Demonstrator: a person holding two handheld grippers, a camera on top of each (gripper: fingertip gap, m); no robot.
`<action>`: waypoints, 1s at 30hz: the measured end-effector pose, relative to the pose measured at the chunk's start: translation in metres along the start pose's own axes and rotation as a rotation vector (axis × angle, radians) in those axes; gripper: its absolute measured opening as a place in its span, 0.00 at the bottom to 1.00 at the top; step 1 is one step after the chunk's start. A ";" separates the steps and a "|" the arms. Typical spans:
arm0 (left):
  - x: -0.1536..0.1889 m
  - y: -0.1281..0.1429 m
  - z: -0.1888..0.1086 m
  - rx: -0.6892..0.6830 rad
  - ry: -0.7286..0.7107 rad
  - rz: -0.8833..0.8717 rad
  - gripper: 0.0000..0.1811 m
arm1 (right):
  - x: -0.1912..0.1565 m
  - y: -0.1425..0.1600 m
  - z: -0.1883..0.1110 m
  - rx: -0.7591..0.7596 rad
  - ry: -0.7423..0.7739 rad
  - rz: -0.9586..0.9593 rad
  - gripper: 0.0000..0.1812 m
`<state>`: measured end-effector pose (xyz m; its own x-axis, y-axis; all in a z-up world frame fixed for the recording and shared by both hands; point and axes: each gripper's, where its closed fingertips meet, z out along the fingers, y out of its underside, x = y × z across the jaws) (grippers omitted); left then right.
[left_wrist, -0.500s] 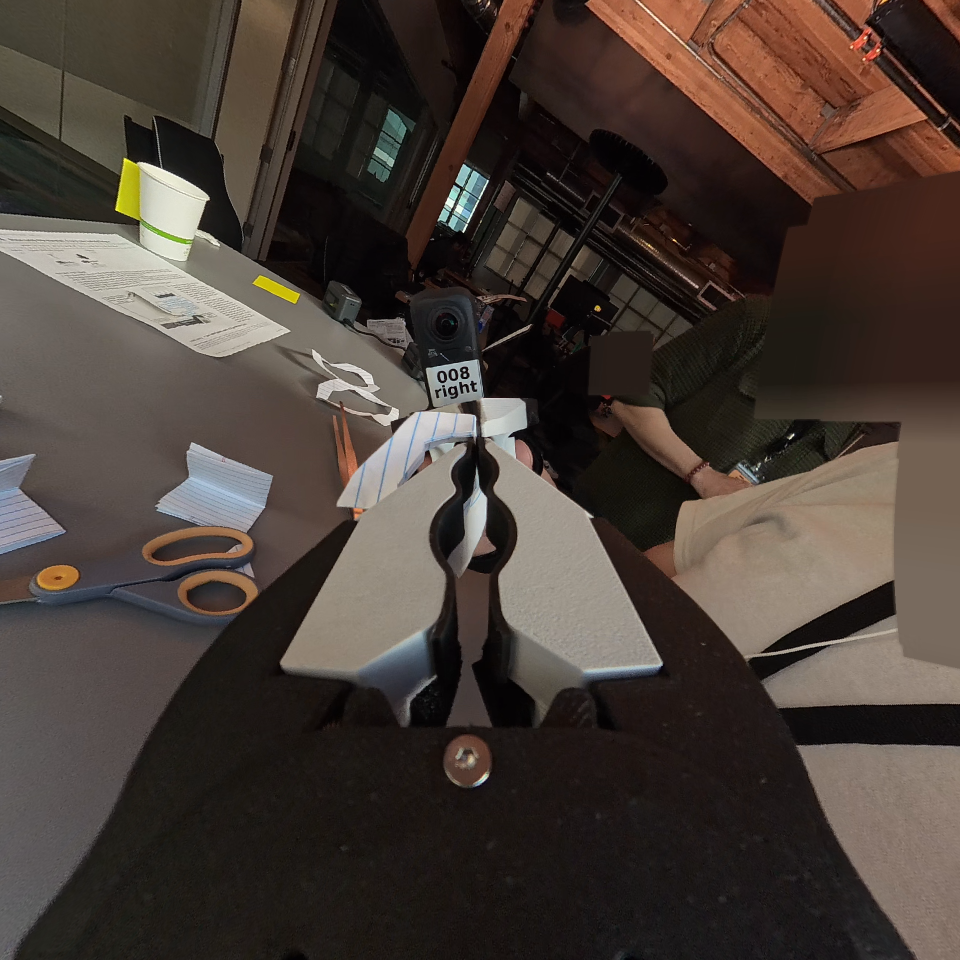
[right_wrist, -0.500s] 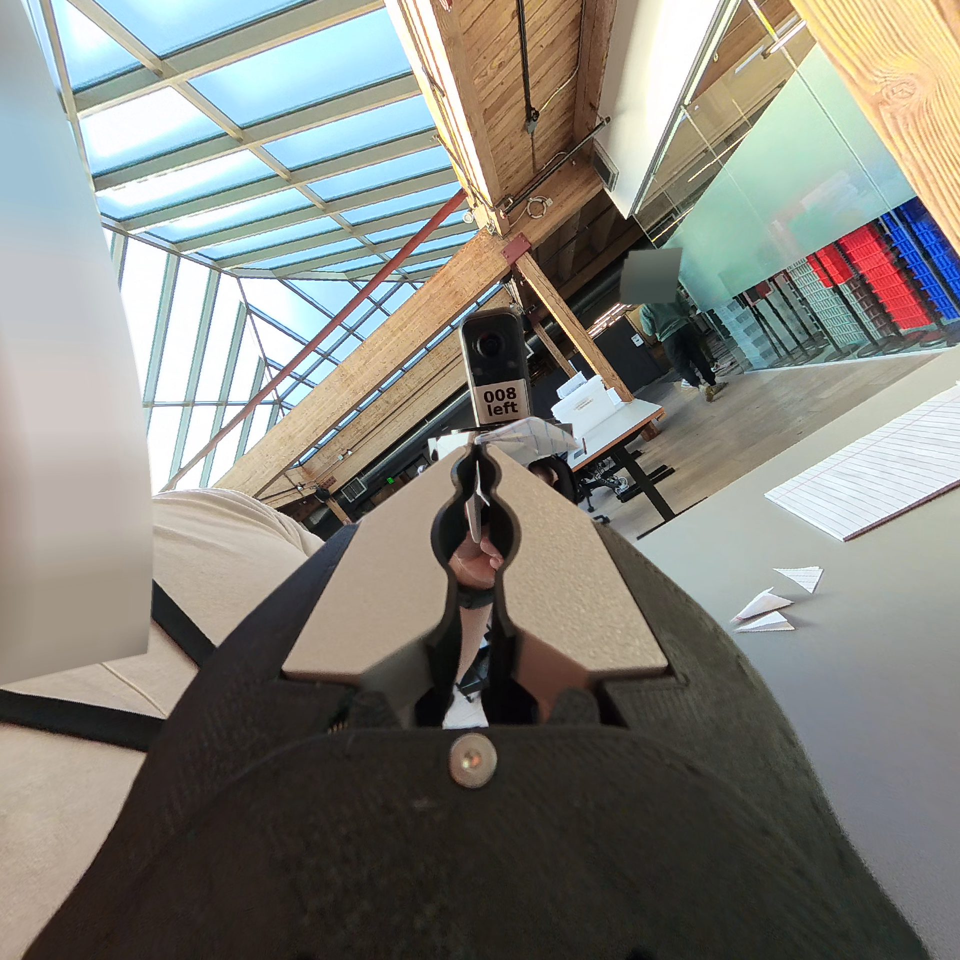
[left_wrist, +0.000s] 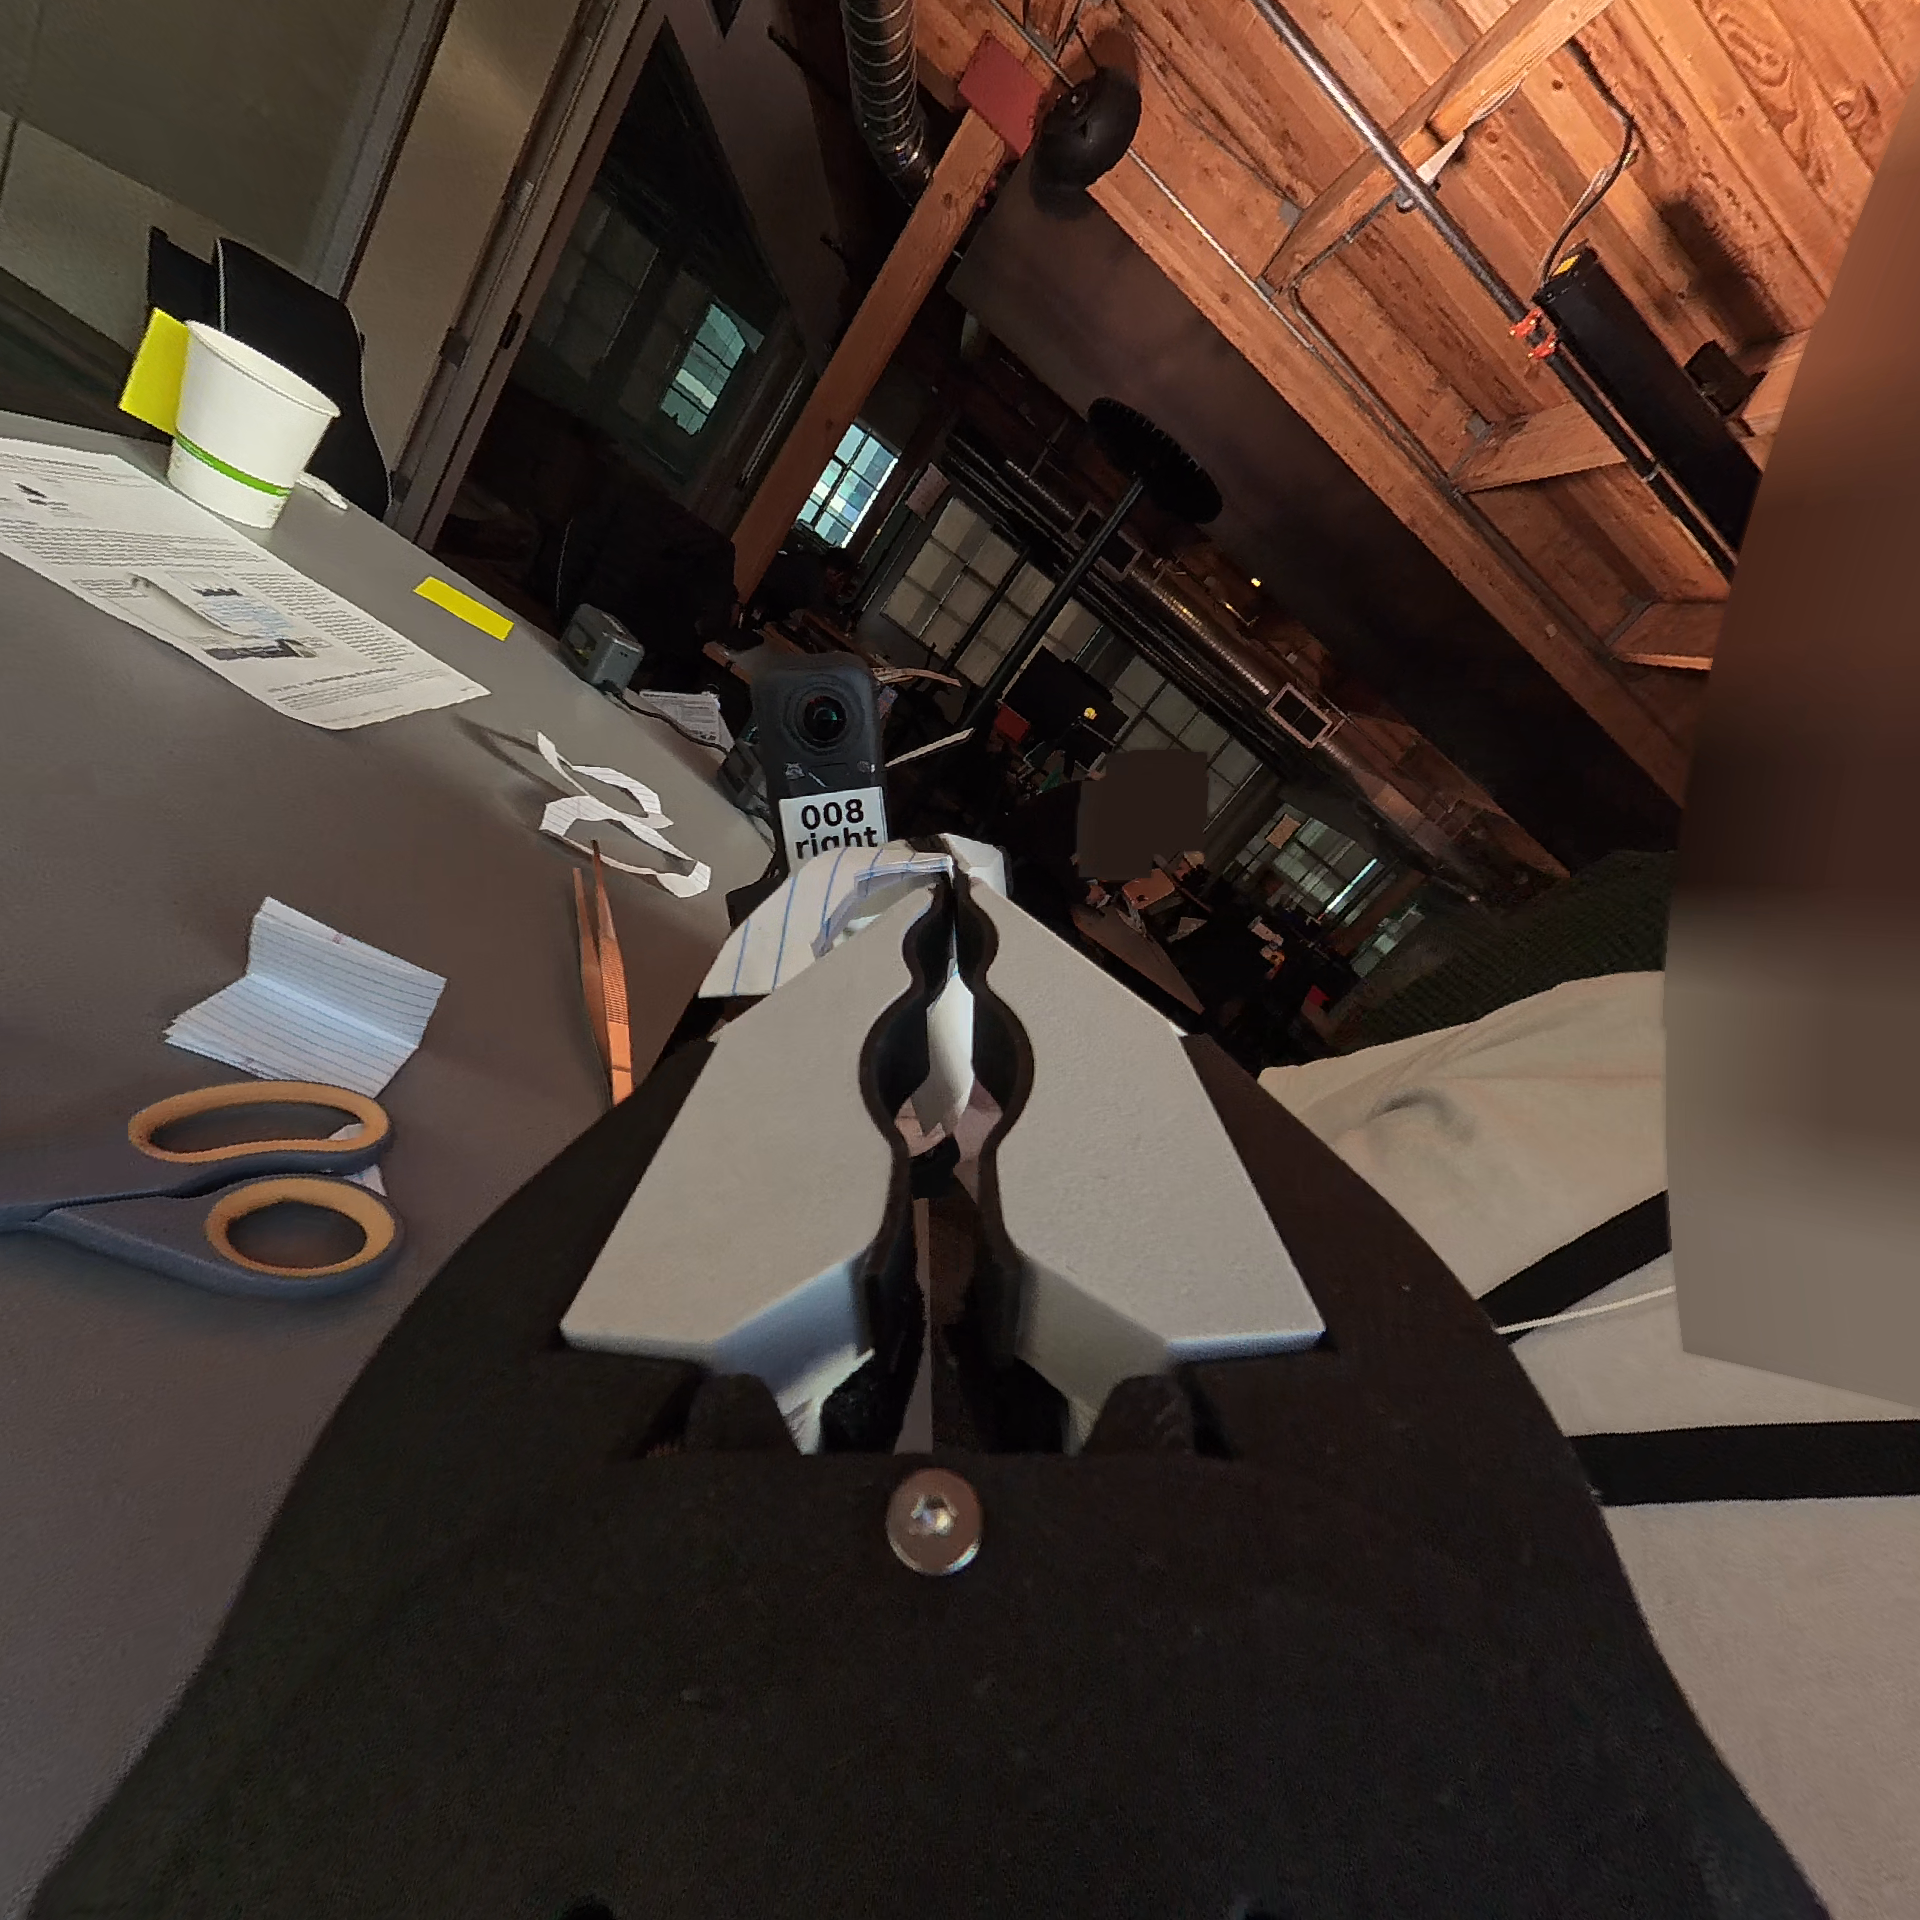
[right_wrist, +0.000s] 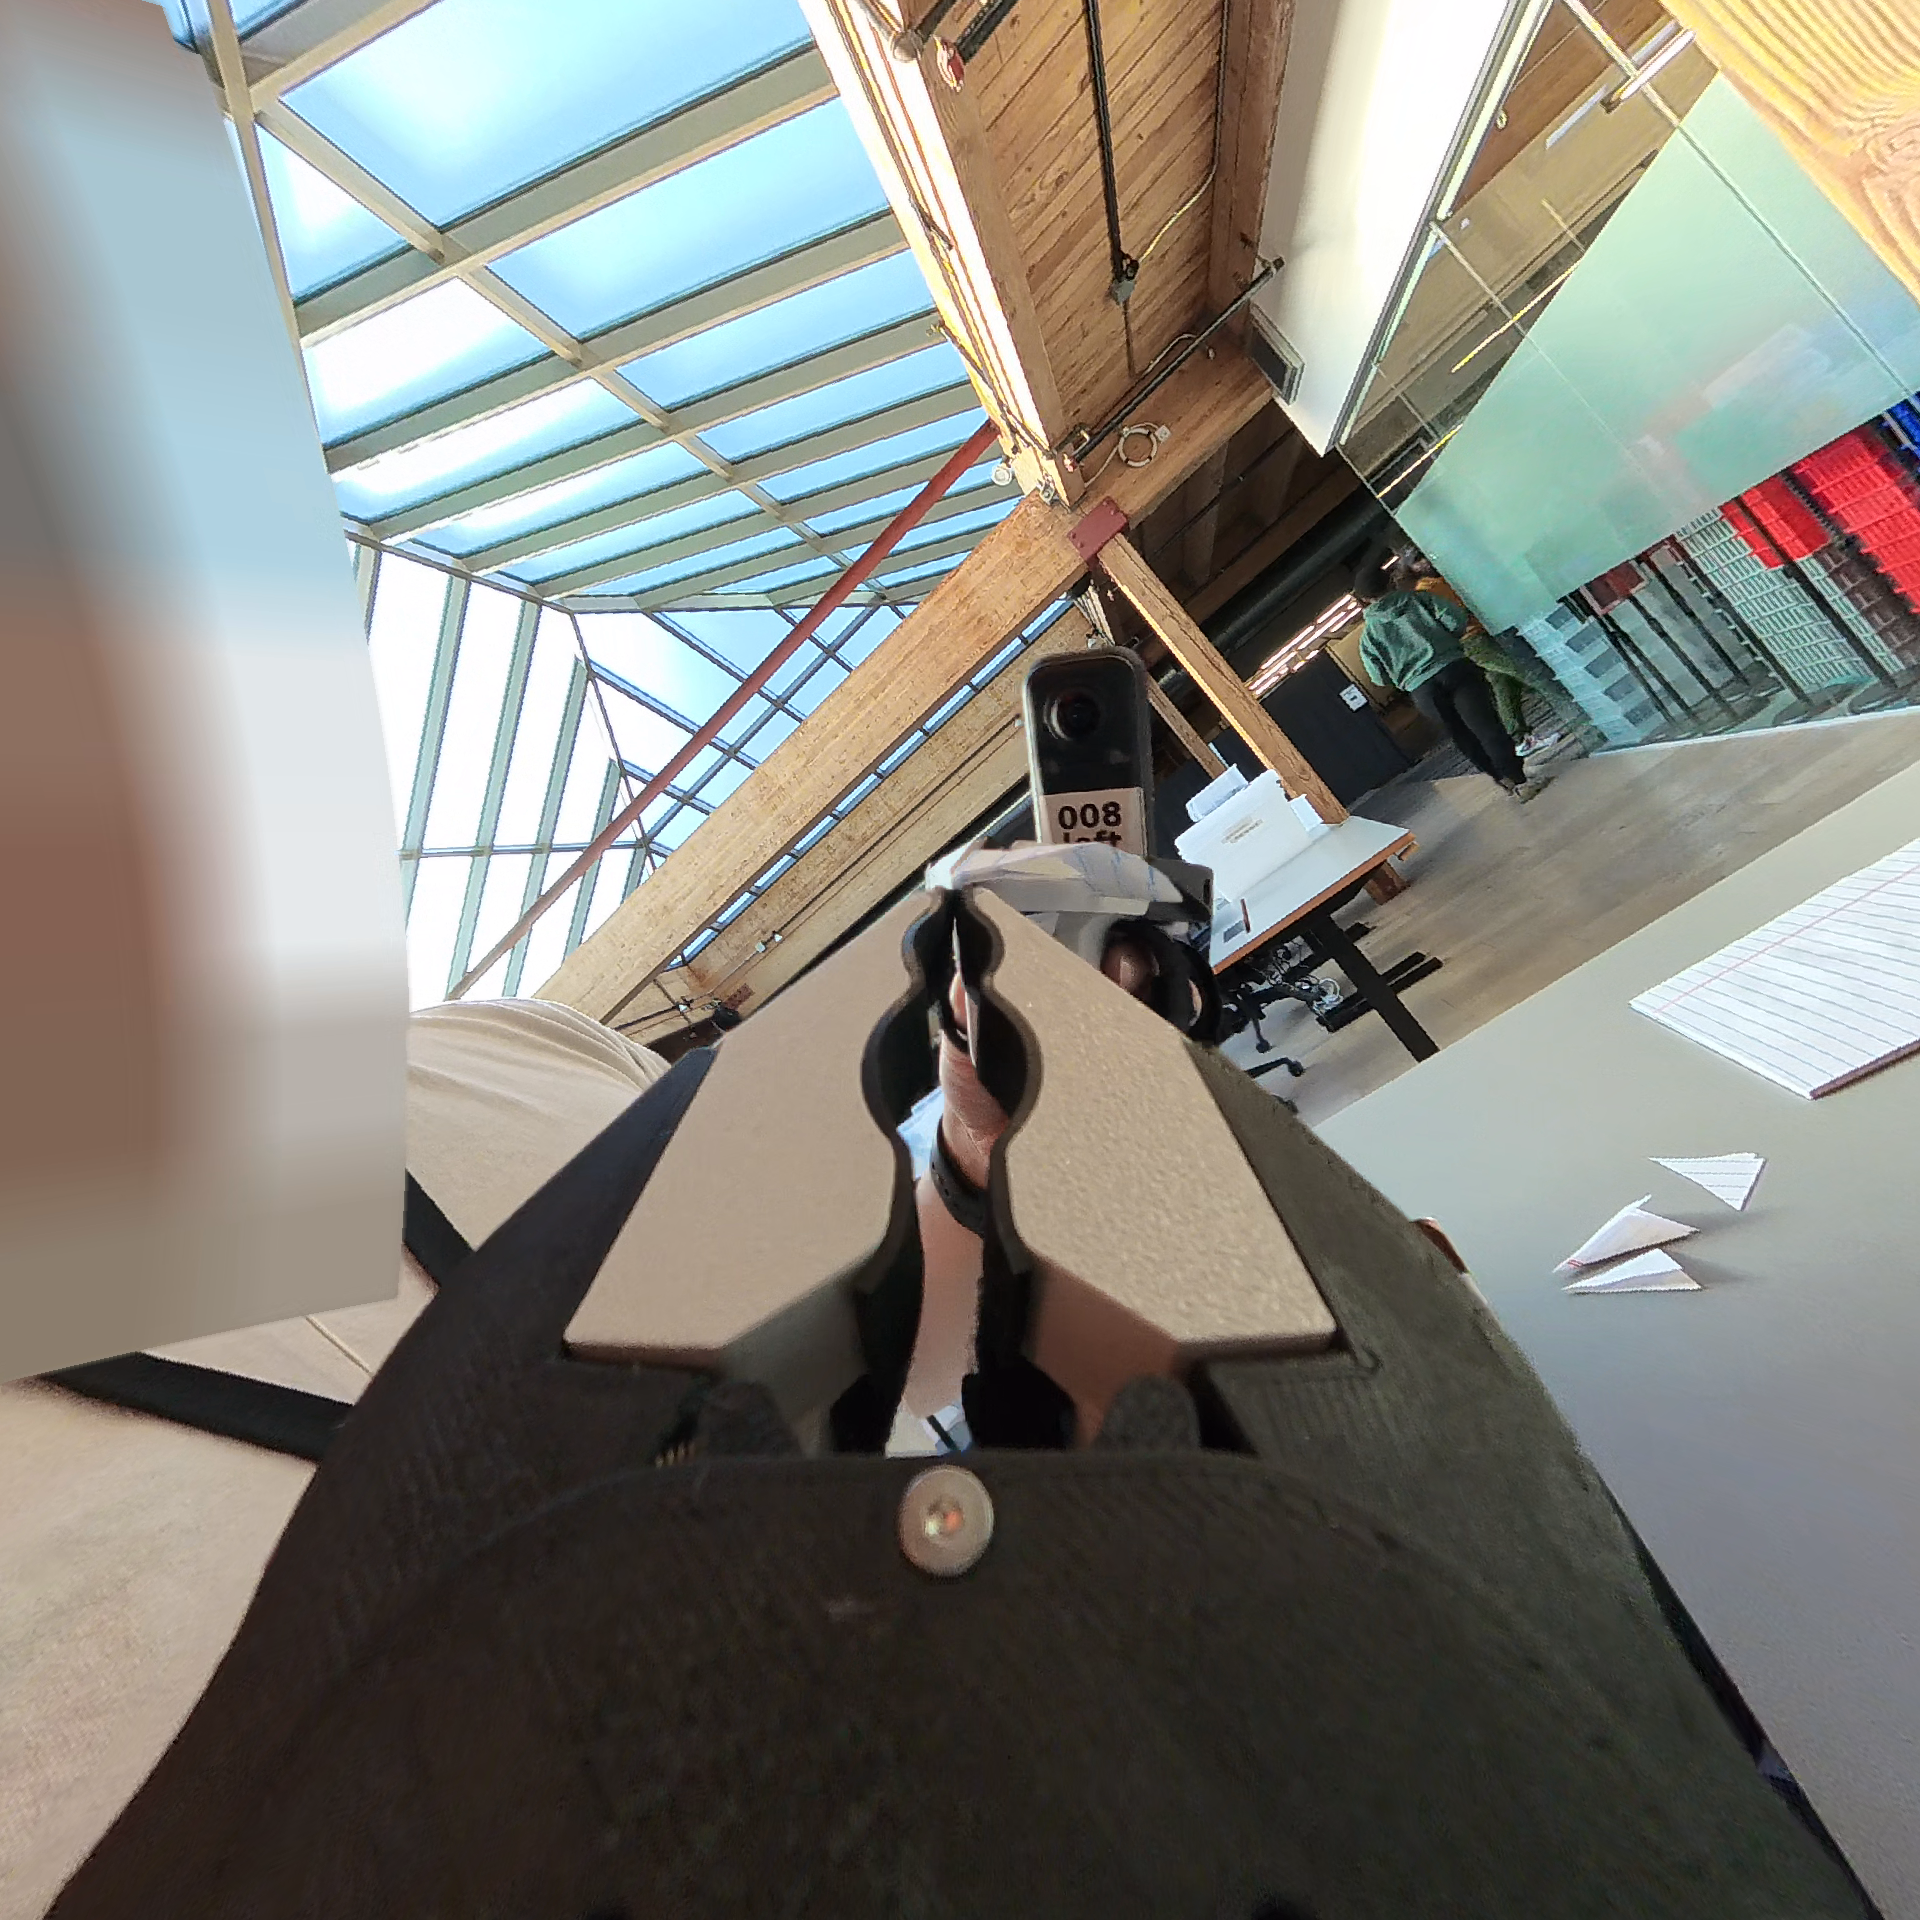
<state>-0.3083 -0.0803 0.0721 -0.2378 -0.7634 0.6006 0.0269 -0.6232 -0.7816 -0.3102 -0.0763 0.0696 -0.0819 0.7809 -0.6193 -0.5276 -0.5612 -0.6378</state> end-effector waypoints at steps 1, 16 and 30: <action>0.001 -0.001 0.000 0.013 0.022 -0.028 0.00 | -0.001 -0.001 0.000 0.005 -0.012 0.005 0.00; 0.000 -0.020 -0.020 0.172 0.164 -0.231 0.04 | 0.002 -0.007 -0.008 0.053 -0.023 0.037 0.00; -0.035 0.008 -0.019 -0.153 -0.532 0.564 0.28 | 0.015 -0.005 -0.011 -0.037 0.230 -0.153 0.00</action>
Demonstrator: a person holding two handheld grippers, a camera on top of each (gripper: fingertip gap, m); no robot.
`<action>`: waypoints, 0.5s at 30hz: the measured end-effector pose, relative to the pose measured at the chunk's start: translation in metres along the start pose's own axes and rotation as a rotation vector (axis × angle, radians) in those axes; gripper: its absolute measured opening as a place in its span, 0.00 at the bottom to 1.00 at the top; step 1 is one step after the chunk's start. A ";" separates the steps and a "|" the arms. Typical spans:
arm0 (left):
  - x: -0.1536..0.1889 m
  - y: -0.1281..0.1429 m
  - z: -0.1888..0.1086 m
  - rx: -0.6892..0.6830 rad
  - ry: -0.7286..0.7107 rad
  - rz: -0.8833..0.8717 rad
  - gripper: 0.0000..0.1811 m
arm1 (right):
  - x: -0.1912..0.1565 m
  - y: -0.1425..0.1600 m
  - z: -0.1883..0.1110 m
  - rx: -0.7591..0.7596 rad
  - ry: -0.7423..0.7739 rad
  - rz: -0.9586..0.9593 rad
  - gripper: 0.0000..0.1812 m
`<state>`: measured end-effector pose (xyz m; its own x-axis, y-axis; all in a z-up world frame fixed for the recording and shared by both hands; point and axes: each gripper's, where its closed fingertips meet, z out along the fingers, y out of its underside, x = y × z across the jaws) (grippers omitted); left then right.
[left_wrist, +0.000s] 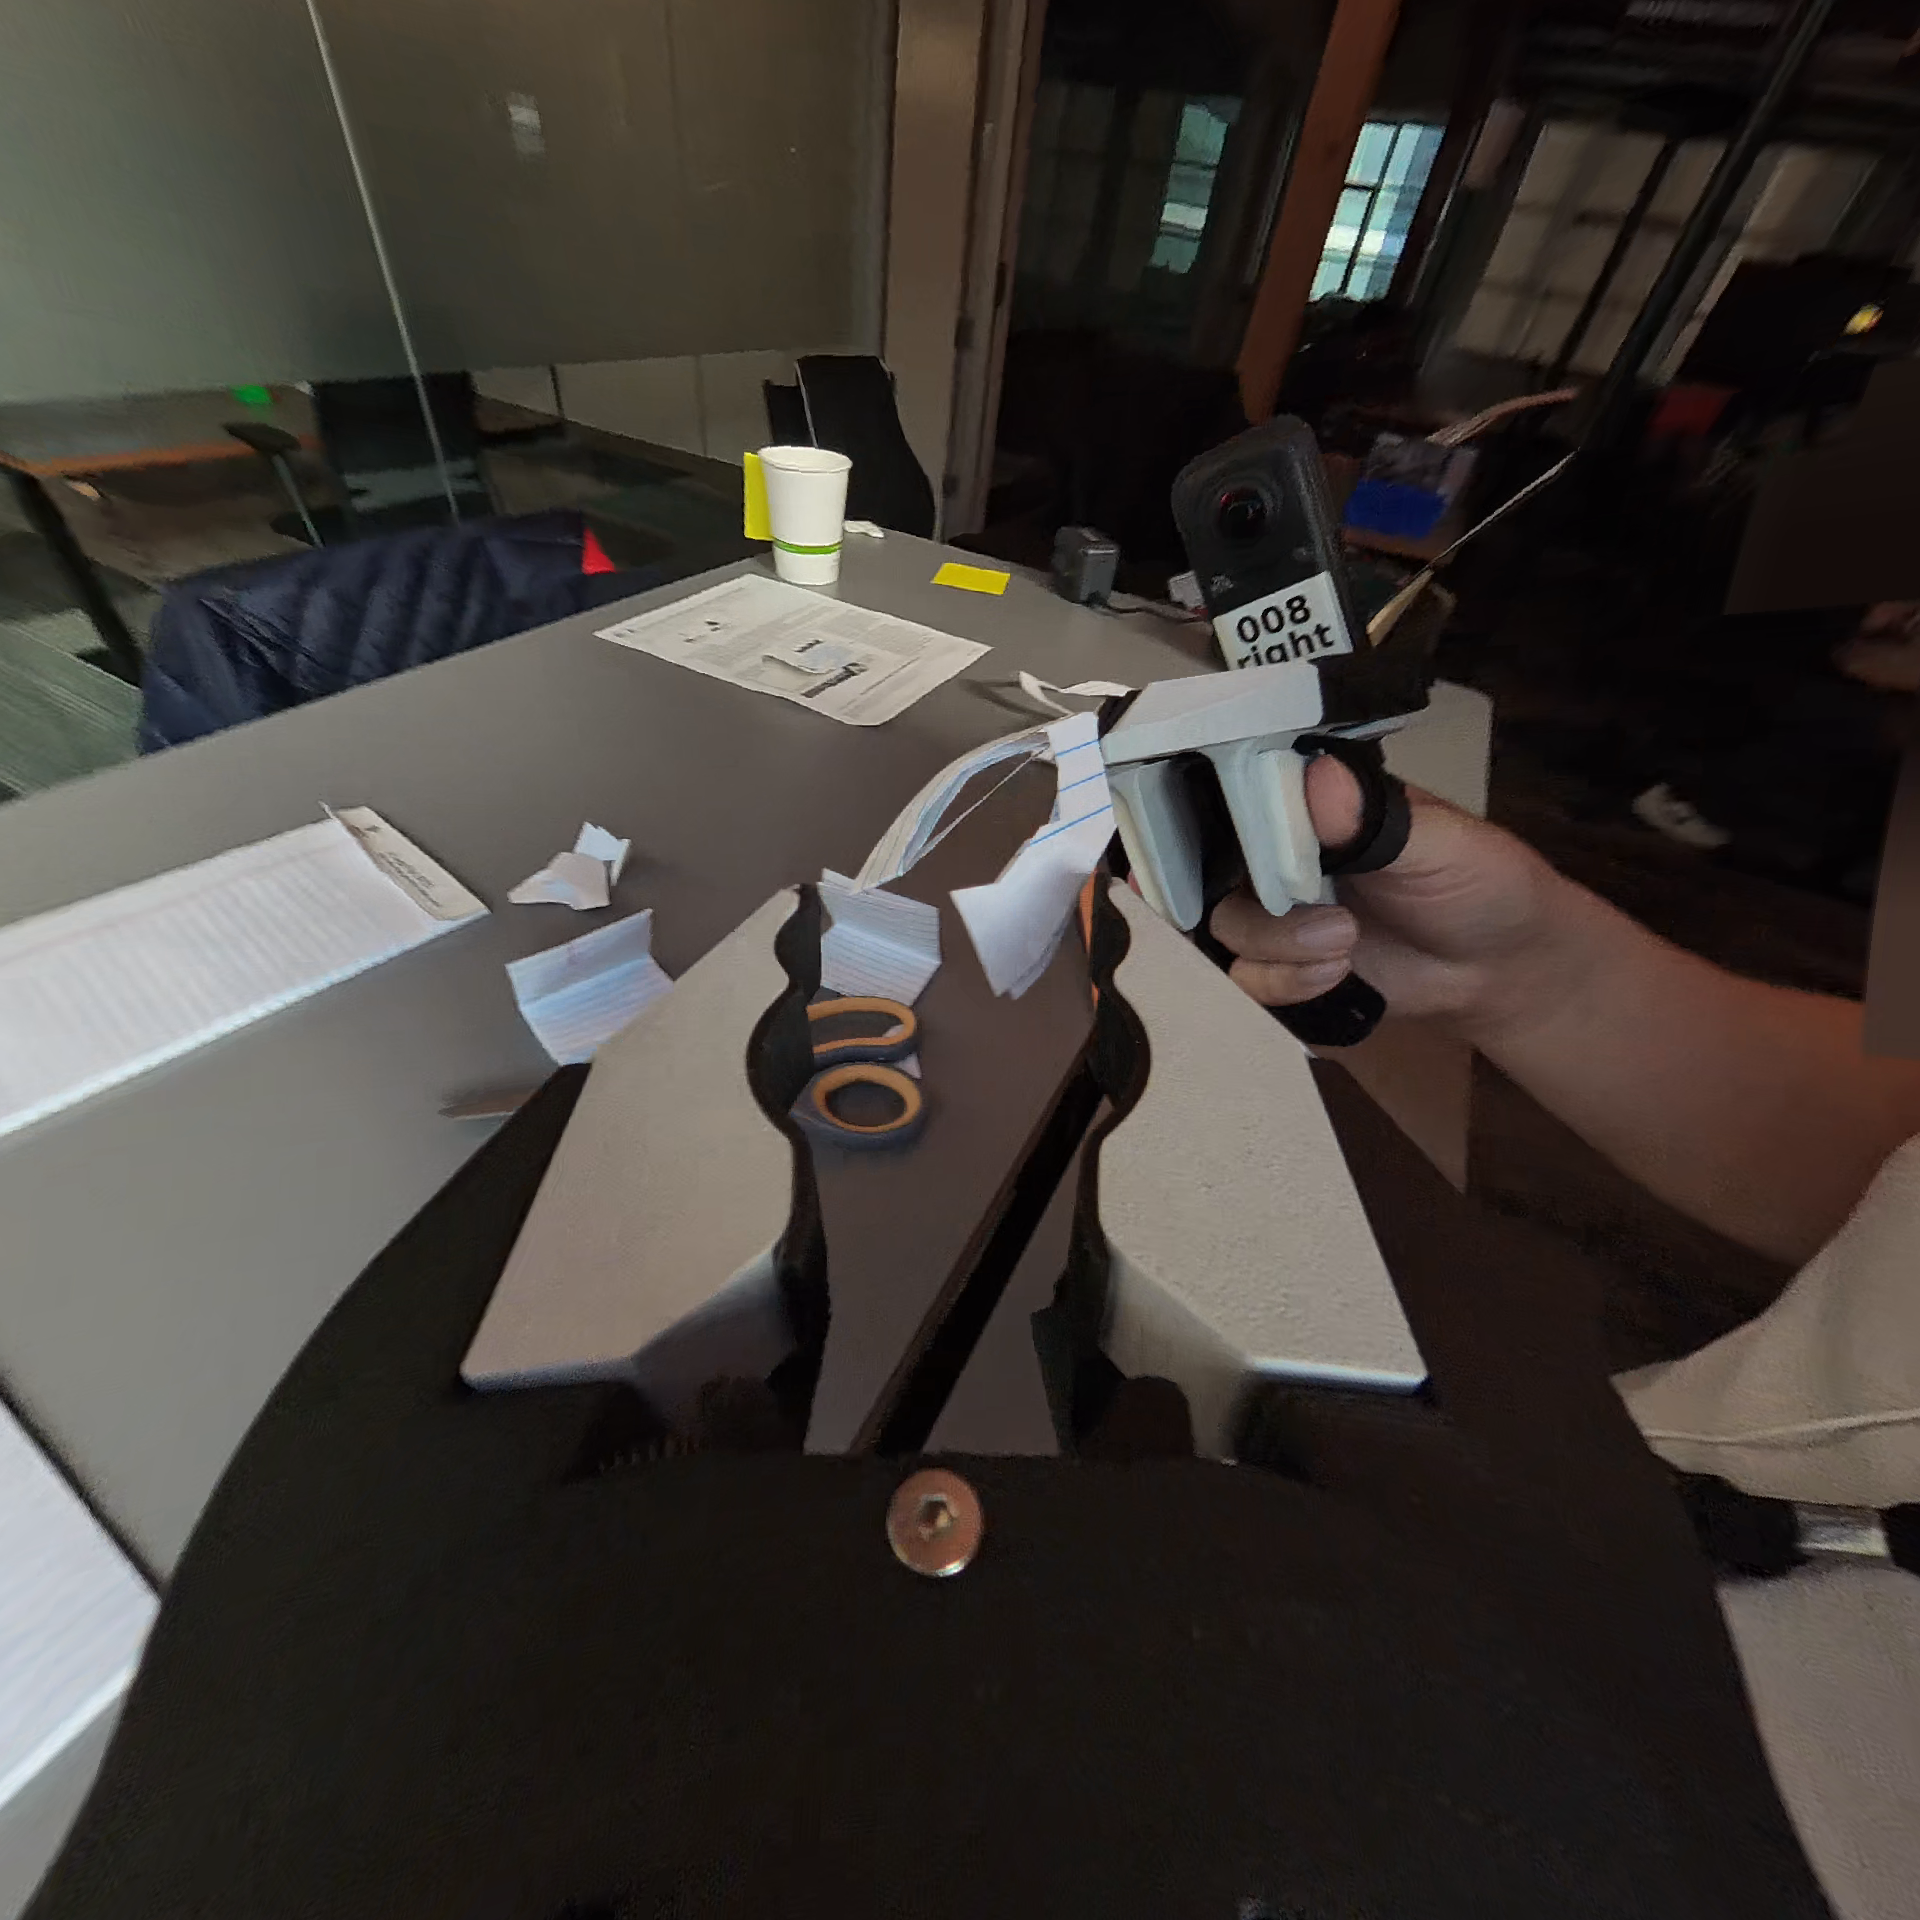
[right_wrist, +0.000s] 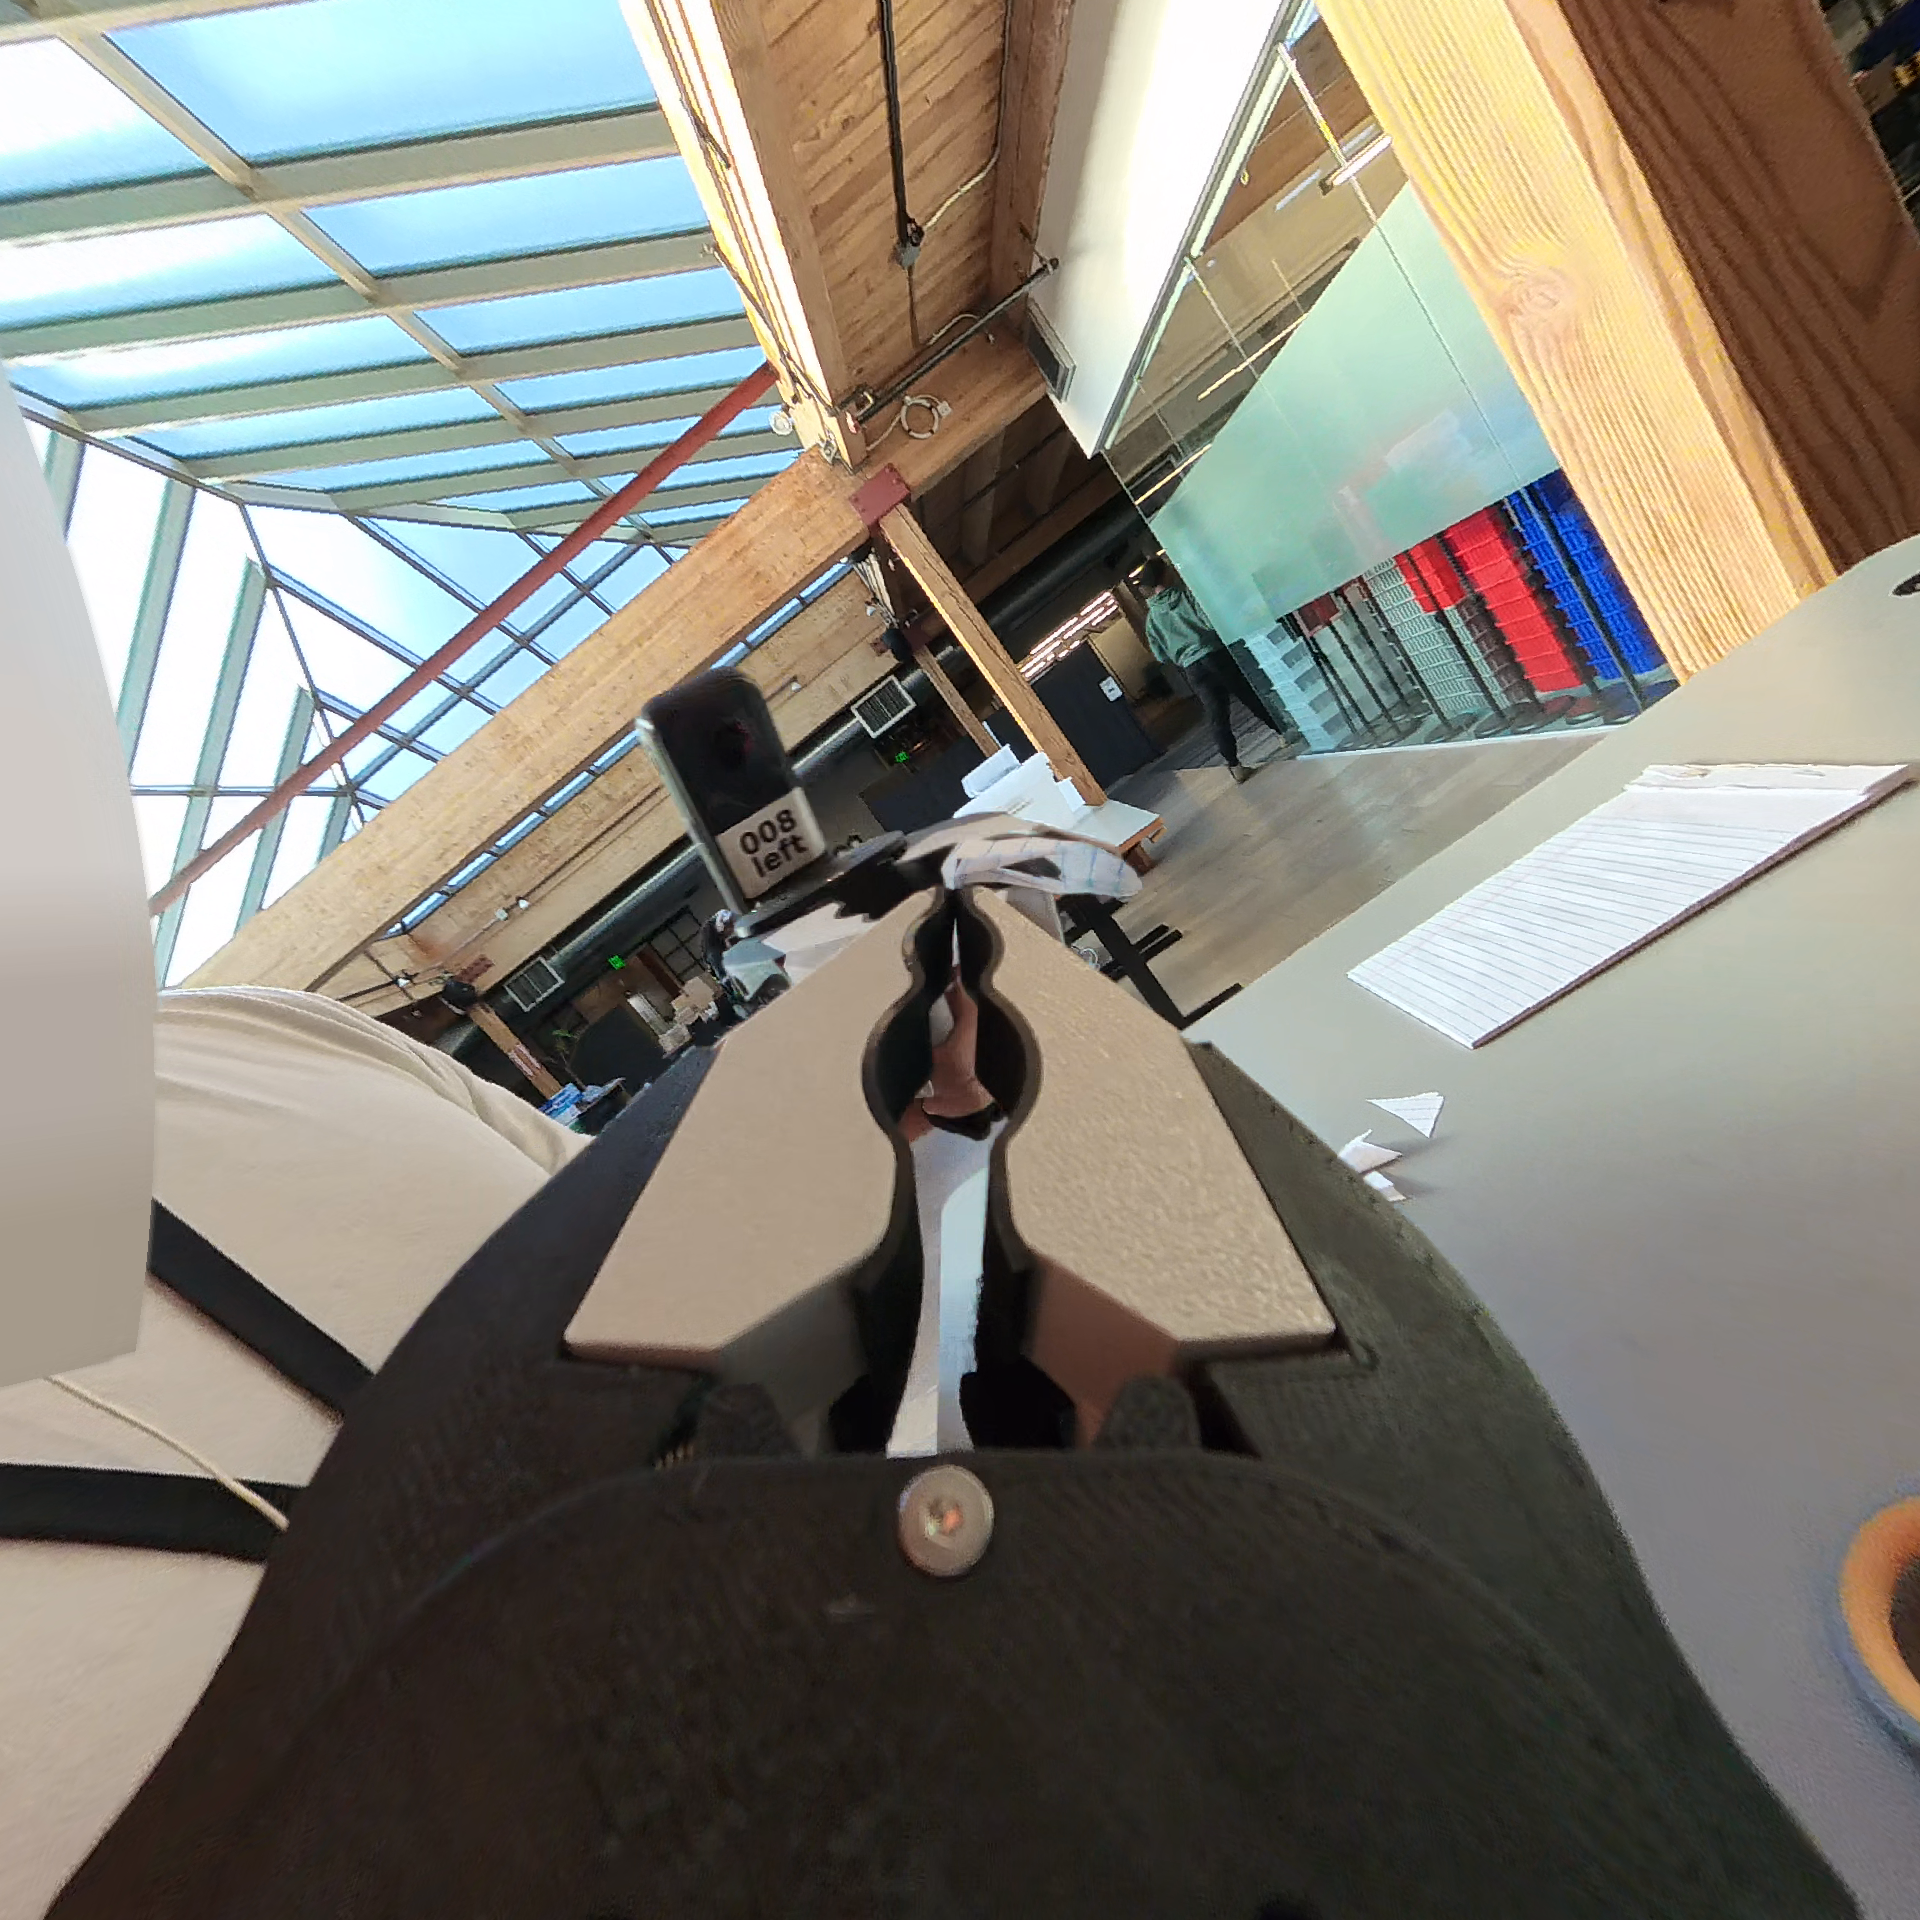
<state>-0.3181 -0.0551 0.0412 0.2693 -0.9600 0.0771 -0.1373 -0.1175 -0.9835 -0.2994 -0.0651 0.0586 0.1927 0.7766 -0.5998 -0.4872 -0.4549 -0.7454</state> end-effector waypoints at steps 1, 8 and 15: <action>0.001 -0.001 0.000 -0.003 -0.026 0.054 0.26 | 0.001 0.000 0.000 -0.005 0.011 -0.005 0.00; 0.011 0.000 0.002 -0.034 -0.090 0.306 0.08 | 0.004 0.007 -0.003 -0.033 0.063 0.003 0.00; 0.009 -0.011 -0.009 0.066 0.066 -0.017 0.03 | 0.001 0.010 -0.007 -0.037 0.049 0.017 0.00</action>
